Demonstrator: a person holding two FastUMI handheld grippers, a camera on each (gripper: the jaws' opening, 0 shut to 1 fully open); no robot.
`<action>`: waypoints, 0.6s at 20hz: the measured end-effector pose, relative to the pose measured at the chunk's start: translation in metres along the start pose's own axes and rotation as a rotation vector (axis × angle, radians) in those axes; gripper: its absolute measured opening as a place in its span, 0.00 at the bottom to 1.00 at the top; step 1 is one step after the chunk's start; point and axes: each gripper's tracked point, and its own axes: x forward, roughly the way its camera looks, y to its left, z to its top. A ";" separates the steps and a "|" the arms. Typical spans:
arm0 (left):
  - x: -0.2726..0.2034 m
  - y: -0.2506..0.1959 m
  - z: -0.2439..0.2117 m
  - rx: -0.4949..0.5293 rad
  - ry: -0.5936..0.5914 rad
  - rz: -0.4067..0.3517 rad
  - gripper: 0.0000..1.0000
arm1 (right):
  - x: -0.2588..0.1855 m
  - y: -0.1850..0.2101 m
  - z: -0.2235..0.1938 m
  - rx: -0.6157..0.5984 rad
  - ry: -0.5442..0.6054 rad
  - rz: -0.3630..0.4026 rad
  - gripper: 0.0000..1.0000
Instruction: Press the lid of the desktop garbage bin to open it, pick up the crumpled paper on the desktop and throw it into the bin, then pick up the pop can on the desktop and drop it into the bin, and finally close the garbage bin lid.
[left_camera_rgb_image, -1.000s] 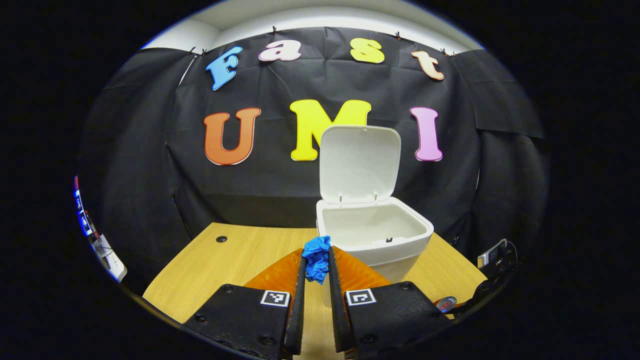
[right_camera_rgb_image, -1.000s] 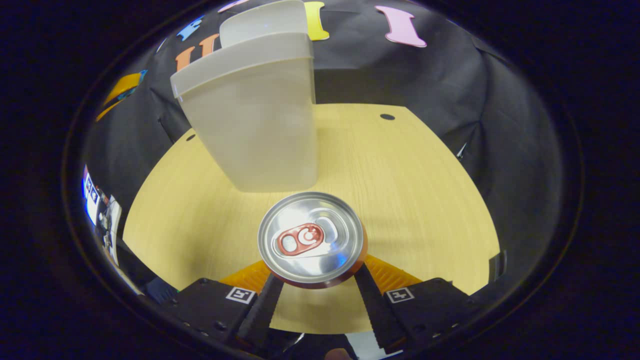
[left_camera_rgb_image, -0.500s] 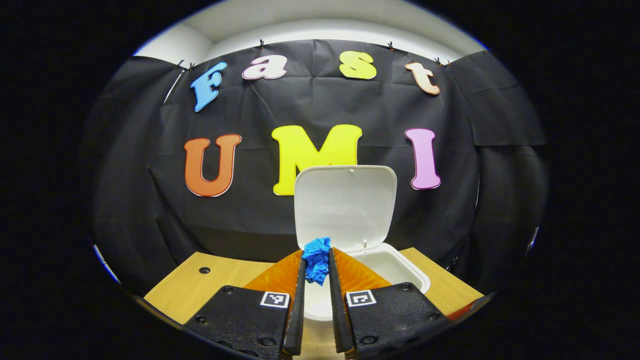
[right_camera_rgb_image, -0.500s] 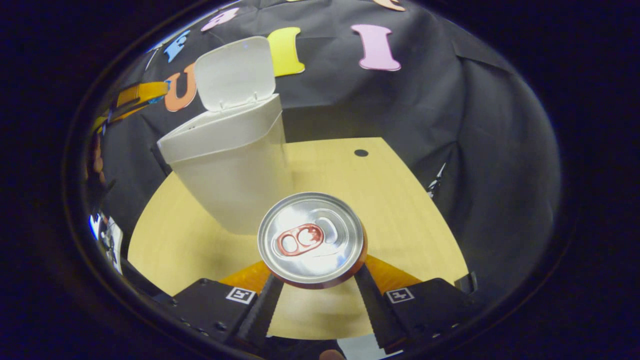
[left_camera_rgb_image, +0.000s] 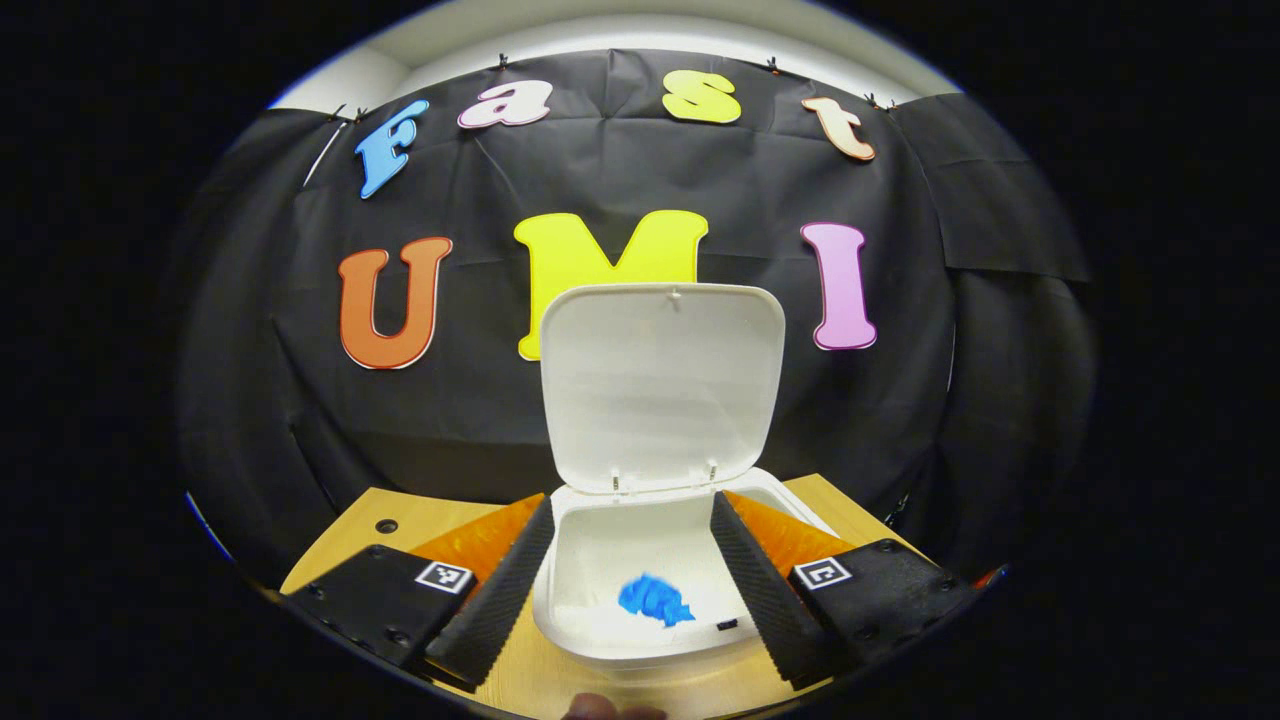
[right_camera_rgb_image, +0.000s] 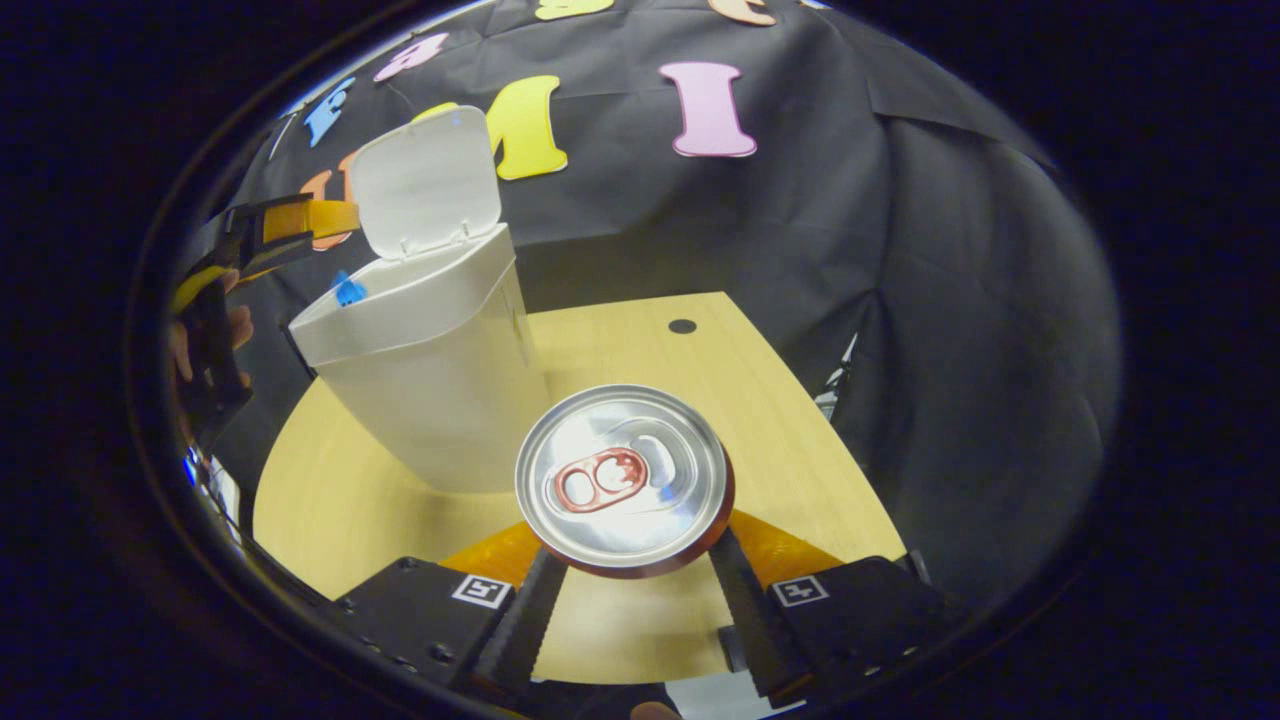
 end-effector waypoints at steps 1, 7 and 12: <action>-0.004 0.001 0.000 -0.002 -0.002 0.003 0.99 | -0.002 0.002 0.003 -0.015 -0.005 0.003 0.79; -0.021 0.015 0.001 -0.018 -0.007 0.020 0.99 | -0.015 0.028 0.046 -0.086 -0.065 0.066 0.79; -0.048 0.035 0.003 -0.035 -0.027 0.043 0.99 | -0.034 0.058 0.115 -0.154 -0.139 0.140 0.79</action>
